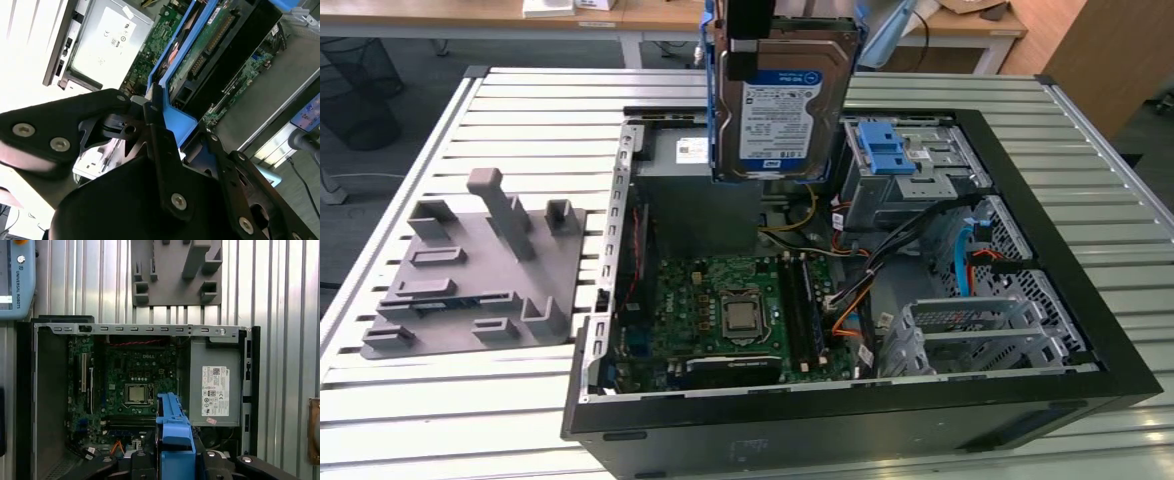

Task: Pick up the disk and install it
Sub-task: 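Pick up the disk, then insert the disk into the insertion slot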

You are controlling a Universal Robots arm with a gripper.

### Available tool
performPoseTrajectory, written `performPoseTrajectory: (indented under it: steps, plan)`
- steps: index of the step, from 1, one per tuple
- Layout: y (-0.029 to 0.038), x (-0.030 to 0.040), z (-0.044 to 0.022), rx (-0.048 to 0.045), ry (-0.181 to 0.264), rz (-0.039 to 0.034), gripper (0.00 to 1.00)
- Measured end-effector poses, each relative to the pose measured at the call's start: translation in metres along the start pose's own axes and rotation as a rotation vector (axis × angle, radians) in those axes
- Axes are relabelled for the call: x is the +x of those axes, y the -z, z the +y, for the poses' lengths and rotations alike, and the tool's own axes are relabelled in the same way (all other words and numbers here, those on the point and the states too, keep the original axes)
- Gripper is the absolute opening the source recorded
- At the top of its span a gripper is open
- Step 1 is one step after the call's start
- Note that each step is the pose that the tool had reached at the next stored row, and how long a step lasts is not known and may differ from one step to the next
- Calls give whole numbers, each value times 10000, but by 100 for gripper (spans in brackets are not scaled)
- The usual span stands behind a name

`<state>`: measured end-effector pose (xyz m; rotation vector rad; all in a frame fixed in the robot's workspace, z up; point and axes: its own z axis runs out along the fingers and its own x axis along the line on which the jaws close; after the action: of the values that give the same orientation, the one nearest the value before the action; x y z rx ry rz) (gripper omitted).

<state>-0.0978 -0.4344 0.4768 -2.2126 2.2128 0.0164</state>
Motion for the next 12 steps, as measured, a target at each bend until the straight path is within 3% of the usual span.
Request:
performPoseTrajectory:
  steps: [3, 12]
  plan:
    - [-8, 53, 0, 1, -26, 0, 36]
    - [-8, 59, 0, 1, -27, 0, 36]
